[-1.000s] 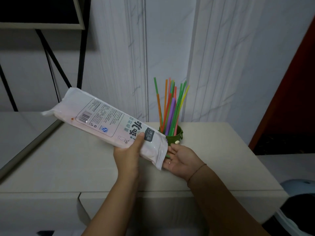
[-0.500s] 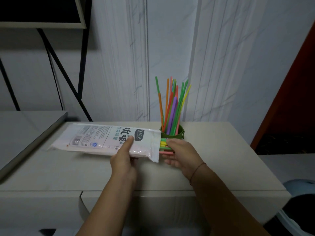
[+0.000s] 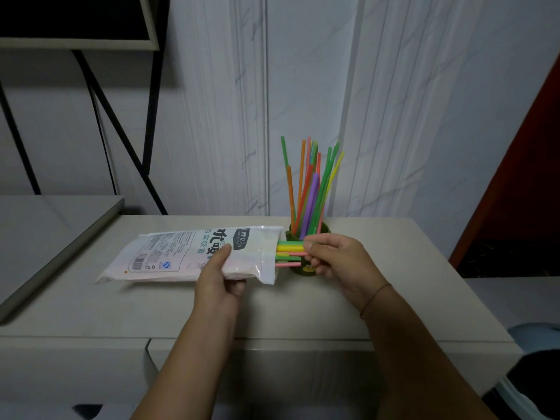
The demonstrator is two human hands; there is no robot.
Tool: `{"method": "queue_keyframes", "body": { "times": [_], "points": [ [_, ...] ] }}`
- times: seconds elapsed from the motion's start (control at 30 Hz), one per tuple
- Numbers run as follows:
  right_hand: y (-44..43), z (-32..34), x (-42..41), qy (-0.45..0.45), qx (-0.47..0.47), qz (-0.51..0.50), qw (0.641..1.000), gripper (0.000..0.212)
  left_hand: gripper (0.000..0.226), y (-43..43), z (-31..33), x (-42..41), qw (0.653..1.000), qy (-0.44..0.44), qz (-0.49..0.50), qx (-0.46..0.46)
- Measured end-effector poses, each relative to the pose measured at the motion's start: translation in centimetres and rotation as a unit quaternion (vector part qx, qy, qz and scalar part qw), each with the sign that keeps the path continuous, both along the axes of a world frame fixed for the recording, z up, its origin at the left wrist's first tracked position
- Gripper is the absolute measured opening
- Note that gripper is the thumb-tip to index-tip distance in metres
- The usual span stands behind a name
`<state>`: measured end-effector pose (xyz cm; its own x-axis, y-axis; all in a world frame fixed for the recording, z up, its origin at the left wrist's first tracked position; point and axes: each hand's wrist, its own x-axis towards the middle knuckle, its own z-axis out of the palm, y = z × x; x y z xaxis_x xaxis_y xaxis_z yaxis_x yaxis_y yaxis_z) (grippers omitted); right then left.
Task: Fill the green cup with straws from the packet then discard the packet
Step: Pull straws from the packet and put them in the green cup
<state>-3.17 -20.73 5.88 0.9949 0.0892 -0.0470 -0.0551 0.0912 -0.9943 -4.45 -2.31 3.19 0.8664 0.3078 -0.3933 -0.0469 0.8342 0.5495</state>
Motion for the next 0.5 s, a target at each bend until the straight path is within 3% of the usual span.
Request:
{"method": "queue_keyframes", "body": {
  "times": [0.27, 0.5],
  "points": [
    [-2.7, 0.5, 0.6, 0.031, 0.1, 0.031, 0.994, 0.009, 0.018, 0.8, -0.1, 0.2, 1.0, 0.012, -0.002, -0.019],
    [0.9, -0.1, 0.4, 0.073, 0.292, 0.053, 0.952, 0.013, 0.038, -0.3, 0.0, 0.2, 1.0, 0.007, -0.006, -0.028]
  ]
}}
